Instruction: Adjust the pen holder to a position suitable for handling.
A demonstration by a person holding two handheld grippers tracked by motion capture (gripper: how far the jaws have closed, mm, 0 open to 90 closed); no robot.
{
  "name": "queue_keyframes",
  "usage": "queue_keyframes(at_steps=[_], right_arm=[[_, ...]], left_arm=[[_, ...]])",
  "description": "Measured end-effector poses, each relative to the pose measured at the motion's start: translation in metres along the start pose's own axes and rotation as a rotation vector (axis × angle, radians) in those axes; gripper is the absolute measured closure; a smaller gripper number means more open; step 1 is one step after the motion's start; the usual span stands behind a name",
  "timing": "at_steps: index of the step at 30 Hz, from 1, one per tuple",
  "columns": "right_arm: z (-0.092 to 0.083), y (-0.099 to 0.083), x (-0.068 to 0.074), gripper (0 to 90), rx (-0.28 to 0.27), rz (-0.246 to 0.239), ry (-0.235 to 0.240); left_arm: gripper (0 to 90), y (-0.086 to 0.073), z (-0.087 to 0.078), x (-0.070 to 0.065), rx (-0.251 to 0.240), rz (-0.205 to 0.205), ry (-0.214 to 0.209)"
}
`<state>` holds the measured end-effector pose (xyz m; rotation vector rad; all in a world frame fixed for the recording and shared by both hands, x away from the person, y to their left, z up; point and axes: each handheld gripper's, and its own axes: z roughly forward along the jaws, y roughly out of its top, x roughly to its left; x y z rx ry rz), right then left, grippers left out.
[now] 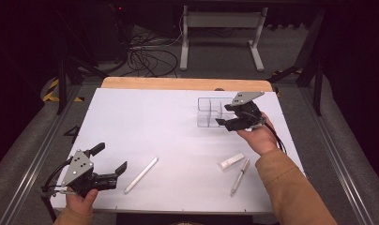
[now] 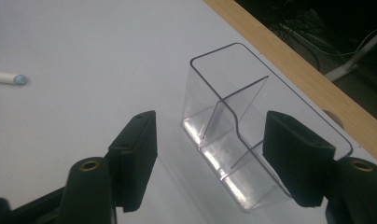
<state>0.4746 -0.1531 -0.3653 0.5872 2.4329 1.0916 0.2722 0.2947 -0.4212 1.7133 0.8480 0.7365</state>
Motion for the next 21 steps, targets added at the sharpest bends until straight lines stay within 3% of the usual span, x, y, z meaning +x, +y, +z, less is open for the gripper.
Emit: queue_keyframes(at_steps=[21], right_arm=[[0.043, 0.003, -0.013, 47.5, 0.097, -0.008, -0.001]], left_arm=[[7.4, -0.002, 0.0, 0.002, -0.006, -0.01, 0.006]])
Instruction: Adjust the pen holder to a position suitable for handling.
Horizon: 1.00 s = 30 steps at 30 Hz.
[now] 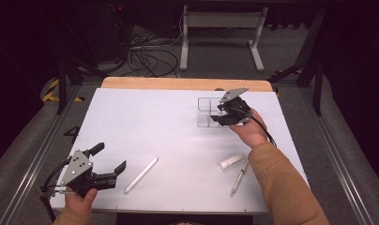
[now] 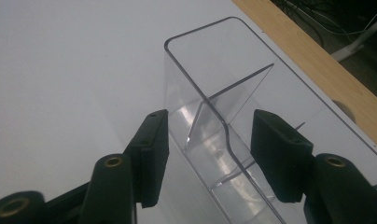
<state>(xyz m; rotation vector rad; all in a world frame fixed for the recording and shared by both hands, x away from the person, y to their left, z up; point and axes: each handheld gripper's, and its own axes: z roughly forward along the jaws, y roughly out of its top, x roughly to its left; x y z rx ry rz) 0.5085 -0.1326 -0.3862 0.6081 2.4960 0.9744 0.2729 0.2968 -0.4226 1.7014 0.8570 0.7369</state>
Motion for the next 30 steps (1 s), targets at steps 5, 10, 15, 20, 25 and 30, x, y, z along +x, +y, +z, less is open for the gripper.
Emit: queue_keyframes(at_steps=[5, 10, 15, 20, 25, 30], right_arm=[[0.007, 0.002, -0.001, 49.2, 0.021, -0.005, 0.0], [0.014, 0.004, 0.0, 50.7, 0.044, -0.022, 0.003], [0.021, 0.002, -0.001, 52.1, 0.067, -0.023, 0.005], [0.025, 0.001, 0.001, 54.1, 0.091, -0.04, -0.002], [0.024, 0.001, 0.003, 59.2, 0.106, -0.057, -0.021], [0.022, 0.0, 0.004, 66.2, 0.107, -0.069, -0.017]], left_arm=[[7.4, 0.0, 0.0, 0.0, 0.002, 0.008, 0.0], [7.4, 0.0, 0.0, 0.001, 0.004, 0.006, 0.001], [7.4, -0.001, 0.0, 0.001, 0.004, 0.005, 0.001], [7.4, -0.001, 0.0, 0.001, 0.005, 0.003, 0.002], [7.4, -0.001, 0.0, 0.001, 0.006, 0.007, -0.001], [7.3, -0.001, 0.0, 0.001, 0.005, 0.004, 0.0]])
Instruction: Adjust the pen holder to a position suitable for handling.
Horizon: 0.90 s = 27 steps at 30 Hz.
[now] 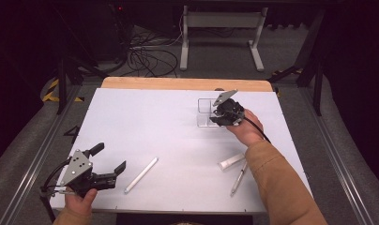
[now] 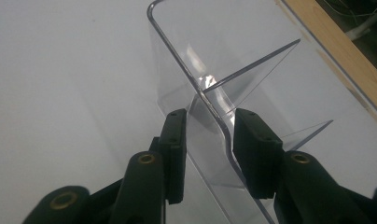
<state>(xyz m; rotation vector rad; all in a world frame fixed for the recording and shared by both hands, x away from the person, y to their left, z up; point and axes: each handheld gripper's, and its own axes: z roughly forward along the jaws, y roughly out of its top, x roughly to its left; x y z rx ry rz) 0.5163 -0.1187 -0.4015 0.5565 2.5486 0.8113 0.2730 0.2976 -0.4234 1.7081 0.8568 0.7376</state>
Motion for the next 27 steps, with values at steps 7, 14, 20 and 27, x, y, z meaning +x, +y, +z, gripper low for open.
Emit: queue_keyframes(at_steps=[7, 14, 20, 27], right_arm=[[-0.008, 0.002, 0.005, 80.7, 0.0, -0.093, -0.004], [-0.015, 0.011, 0.011, 85.7, 0.009, -0.121, 0.035], [-0.027, 0.023, 0.029, 86.9, -0.027, -0.17, 0.094], [-0.033, 0.039, 0.058, 86.7, -0.076, -0.237, 0.22]], left_arm=[[7.4, 0.0, 0.0, 0.001, 0.004, 0.0, 0.006], [7.3, 0.0, 0.0, 0.0, 0.005, -0.003, 0.005], [7.4, 0.0, 0.0, 0.0, 0.005, -0.004, 0.004], [7.4, 0.0, 0.001, -0.001, 0.007, -0.001, 0.0]])
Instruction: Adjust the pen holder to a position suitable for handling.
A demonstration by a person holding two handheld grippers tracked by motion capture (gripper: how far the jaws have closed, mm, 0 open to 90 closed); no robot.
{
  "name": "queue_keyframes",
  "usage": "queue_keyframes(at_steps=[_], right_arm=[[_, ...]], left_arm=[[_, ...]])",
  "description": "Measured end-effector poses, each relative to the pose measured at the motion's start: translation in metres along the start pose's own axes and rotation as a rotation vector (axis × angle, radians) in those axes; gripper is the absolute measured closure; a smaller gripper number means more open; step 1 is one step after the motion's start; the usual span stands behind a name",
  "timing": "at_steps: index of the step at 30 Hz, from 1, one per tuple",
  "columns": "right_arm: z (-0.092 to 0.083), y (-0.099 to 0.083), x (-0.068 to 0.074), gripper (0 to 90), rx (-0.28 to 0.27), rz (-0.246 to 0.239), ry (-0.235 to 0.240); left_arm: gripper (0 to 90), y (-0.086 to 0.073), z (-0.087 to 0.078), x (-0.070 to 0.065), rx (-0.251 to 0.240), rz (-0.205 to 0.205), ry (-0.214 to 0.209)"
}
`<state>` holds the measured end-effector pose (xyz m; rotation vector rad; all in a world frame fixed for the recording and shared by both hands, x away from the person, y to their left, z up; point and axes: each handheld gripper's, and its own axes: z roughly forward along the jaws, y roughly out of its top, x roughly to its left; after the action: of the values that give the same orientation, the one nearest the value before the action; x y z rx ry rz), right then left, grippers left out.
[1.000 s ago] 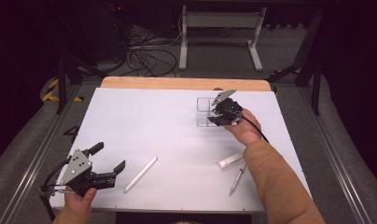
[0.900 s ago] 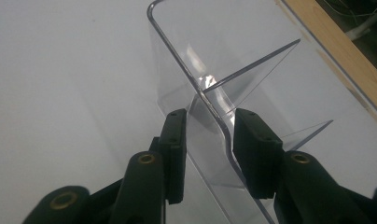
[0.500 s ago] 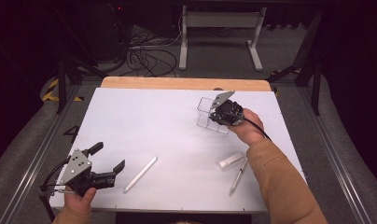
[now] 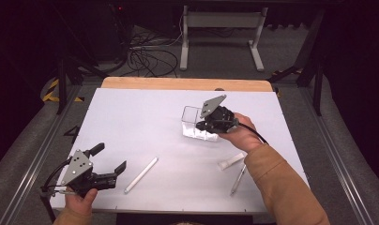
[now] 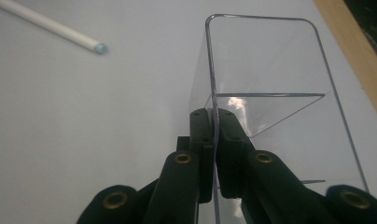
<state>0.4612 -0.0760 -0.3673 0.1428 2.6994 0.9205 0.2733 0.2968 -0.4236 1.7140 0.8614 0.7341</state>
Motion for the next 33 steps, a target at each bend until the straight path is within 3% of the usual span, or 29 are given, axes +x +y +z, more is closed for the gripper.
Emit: queue_keyframes(at_steps=[7, 16, 28, 33], right_arm=[[0.01, 0.015, 0.02, 86.7, -0.01, -0.036, 0.109], [0.019, 0.019, 0.035, 86.9, 0.029, -0.044, 0.187], [0.025, 0.022, 0.044, 87.1, 0.022, -0.044, 0.195], [0.028, 0.023, 0.046, 87.0, 0.031, -0.07, 0.2]], left_arm=[[7.4, 0.0, 0.0, 0.0, 0.0, -0.004, -0.003], [7.4, 0.0, 0.0, 0.0, 0.001, -0.002, -0.004], [7.4, 0.0, 0.0, 0.0, 0.002, -0.001, -0.004], [7.4, 0.0, 0.0, 0.0, 0.0, -0.002, -0.002]])
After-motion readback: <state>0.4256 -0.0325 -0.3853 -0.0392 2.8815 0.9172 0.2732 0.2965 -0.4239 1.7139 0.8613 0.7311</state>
